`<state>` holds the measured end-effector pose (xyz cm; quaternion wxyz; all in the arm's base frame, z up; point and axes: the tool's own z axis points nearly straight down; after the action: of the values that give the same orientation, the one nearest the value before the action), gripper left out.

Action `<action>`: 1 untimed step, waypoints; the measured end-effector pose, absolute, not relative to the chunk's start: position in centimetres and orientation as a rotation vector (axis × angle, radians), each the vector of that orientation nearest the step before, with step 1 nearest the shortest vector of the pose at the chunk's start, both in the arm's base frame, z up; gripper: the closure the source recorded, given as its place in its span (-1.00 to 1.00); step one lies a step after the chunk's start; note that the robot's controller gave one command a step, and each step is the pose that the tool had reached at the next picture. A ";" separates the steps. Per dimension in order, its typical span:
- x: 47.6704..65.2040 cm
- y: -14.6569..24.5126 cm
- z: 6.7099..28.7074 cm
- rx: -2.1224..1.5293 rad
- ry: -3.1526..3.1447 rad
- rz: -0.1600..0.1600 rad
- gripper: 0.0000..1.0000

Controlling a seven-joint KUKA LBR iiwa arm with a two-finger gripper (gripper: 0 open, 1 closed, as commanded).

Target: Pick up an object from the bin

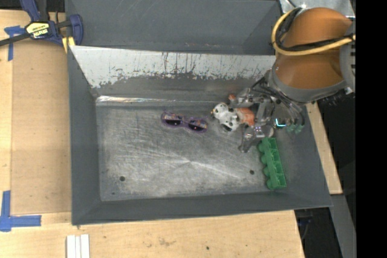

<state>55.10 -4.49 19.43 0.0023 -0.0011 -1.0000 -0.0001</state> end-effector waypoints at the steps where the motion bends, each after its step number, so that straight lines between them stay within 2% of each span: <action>1: 55.3 -4.5 19.9 -0.001 -3.145 0.001 -1.00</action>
Offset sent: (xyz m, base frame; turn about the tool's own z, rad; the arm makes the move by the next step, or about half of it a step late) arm 0.0352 -0.0210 -0.1243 0.3343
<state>55.27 -4.48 19.86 -0.0019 -0.0004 -1.0000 0.0003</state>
